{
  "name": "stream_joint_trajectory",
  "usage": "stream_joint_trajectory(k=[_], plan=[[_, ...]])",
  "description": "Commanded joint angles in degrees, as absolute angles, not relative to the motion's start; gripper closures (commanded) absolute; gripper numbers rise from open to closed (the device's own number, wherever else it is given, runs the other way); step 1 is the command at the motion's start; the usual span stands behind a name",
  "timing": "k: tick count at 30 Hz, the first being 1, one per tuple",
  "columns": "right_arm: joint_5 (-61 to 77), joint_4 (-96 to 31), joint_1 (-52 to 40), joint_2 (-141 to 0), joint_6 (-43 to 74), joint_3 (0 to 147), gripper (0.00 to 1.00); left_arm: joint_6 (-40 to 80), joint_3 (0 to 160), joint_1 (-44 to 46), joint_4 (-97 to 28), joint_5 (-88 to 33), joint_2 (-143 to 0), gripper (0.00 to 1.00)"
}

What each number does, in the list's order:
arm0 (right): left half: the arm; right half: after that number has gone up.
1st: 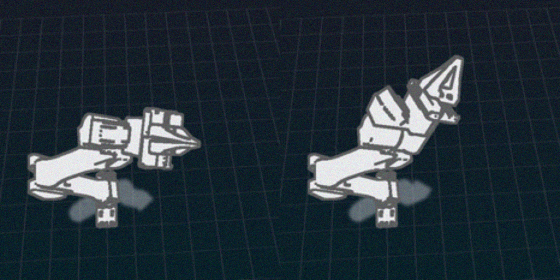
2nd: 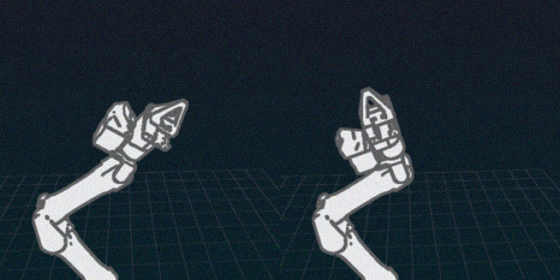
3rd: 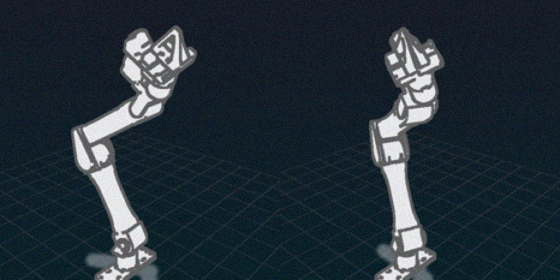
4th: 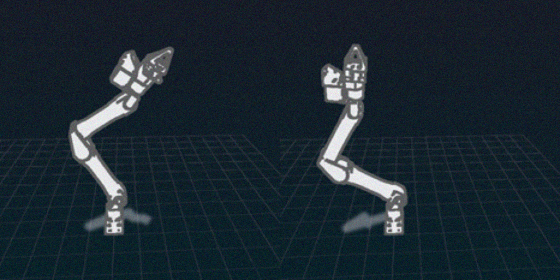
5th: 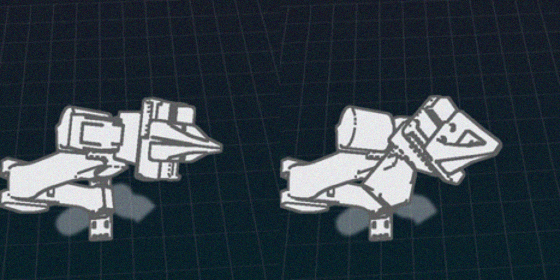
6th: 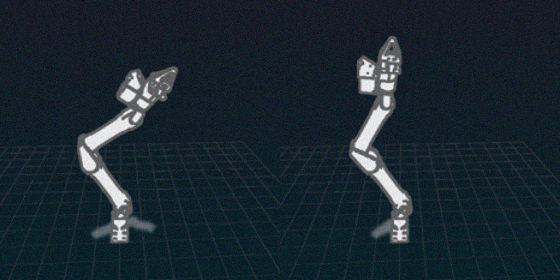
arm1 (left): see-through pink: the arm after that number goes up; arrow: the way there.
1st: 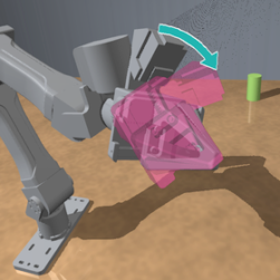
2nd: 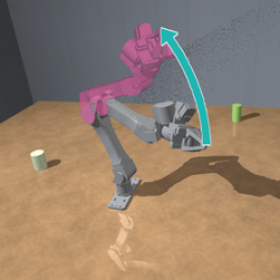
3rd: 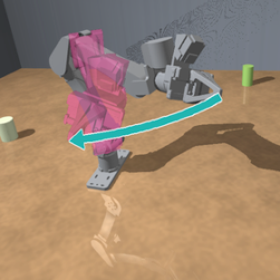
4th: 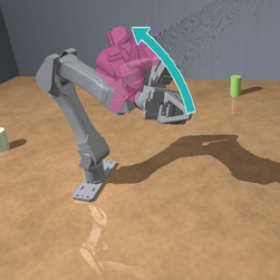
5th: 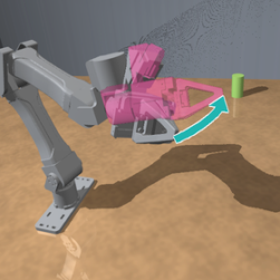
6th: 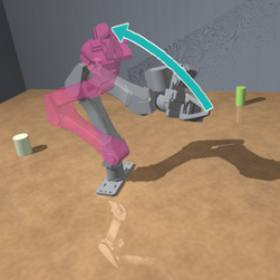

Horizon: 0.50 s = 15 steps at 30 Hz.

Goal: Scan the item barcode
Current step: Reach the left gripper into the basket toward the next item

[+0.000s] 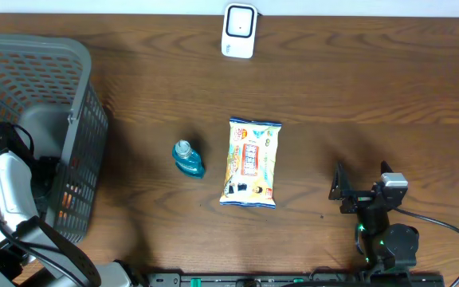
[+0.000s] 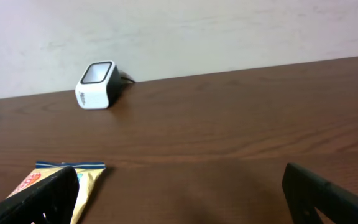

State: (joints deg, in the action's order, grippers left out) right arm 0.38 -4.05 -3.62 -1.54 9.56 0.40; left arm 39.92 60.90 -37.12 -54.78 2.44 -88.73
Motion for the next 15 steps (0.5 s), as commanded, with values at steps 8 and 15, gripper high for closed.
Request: stream_joint_trajectory(k=[8, 15], plan=[[0.1, -4.3, -3.8, -1.5, 8.7, 0.3, 0.01, 38.3, 60.0, -37.4, -52.2, 6.7, -93.6, 0.02], [0.1, -4.3, -3.8, -1.5, 8.7, 0.3, 0.01, 38.4, 59.9, -37.4, -52.2, 6.4, -100.8, 0.02]])
